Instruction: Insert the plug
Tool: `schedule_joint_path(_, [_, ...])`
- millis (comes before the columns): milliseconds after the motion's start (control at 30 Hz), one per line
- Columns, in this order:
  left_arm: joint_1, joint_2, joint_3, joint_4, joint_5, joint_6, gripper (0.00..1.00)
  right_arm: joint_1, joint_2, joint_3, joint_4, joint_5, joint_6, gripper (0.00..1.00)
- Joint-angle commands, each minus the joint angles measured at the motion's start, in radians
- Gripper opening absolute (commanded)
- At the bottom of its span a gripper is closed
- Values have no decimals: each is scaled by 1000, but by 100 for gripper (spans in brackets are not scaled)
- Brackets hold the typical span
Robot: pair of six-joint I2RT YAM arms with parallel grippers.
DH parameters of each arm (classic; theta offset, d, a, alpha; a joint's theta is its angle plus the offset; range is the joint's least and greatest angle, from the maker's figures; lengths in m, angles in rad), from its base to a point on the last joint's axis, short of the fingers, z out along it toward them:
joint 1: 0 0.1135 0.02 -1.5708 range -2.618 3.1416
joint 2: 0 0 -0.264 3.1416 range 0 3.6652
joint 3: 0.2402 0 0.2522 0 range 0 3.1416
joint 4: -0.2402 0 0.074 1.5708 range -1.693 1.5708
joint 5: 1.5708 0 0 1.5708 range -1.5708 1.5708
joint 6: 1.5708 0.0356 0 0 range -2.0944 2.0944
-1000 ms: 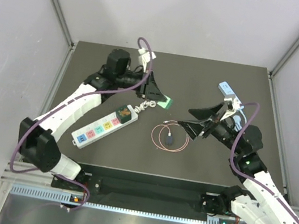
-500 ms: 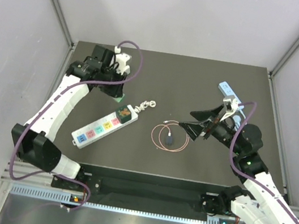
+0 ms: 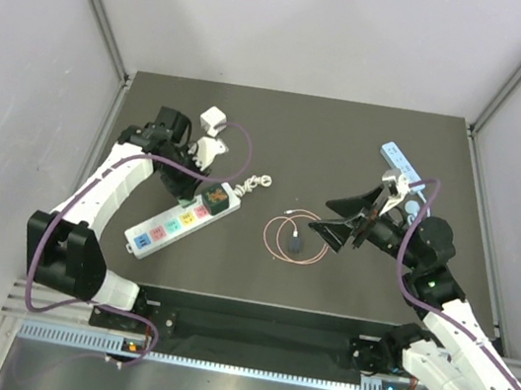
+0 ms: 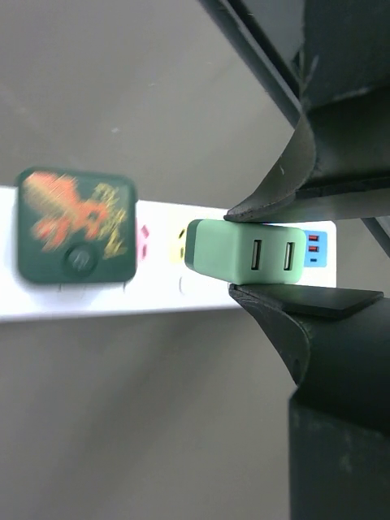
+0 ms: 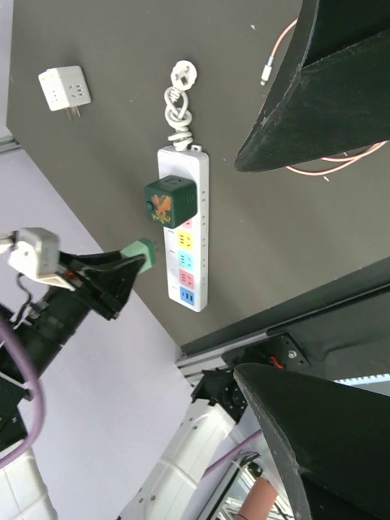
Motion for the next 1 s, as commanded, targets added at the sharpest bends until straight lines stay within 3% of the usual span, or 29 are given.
schedule_joint_path(0, [10, -55, -73, 33, 80, 124, 0, -15, -2, 9, 43, -23, -25, 100])
schedule_joint_path(133, [20, -68, -177, 82, 71, 130, 0, -12, -1, 11, 48, -33, -22, 100])
schedule_joint_path(533, [34, -66, -245, 238, -8, 121, 0, -12, 2, 14, 37, -40, -25, 100])
schedule_joint_path(967, [34, -37, -257, 237, 13, 111, 0, -12, 9, 9, 25, -36, -37, 100])
